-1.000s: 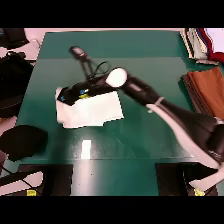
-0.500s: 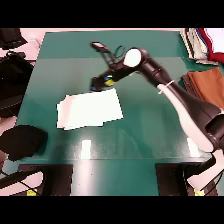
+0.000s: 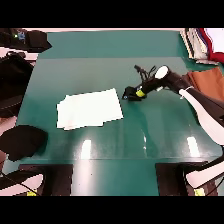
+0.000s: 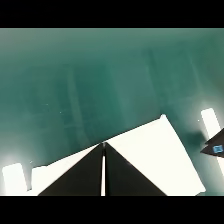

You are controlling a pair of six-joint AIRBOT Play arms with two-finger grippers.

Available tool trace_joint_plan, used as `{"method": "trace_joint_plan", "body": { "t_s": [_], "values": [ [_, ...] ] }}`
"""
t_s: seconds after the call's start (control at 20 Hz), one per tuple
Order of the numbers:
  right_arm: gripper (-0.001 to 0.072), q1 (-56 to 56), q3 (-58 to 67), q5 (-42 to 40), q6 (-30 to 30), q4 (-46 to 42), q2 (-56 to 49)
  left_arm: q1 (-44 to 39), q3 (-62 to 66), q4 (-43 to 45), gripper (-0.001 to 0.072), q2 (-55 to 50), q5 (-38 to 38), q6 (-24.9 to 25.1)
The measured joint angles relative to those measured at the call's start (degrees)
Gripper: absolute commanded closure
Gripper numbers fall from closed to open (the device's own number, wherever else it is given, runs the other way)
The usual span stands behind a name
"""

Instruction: Fold the shirts.

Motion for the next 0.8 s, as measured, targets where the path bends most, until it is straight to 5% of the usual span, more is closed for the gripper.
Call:
{"method": "trace_joint_plan", "body": {
  "t_s": [0.25,0.4,0.8],
  "values": [
    [0.0236,5.01,2.16,-2.58,-3.63,12.79,-7.10,-1.01,-0.59,-0.39,0.0677,0.00,0.57,0.02],
    [0.0691,8.96,7.02,-4.37,-4.50,14.73,-11.19,-1.11,-0.70,-1.49,0.0678,0.00,0.63,-0.04],
    [0.0690,1.97,19.74,-4.57,-2.38,4.70,-9.53,-1.20,-0.74,-7.96,0.0678,0.00,0.90,-0.42]
  ]
}}
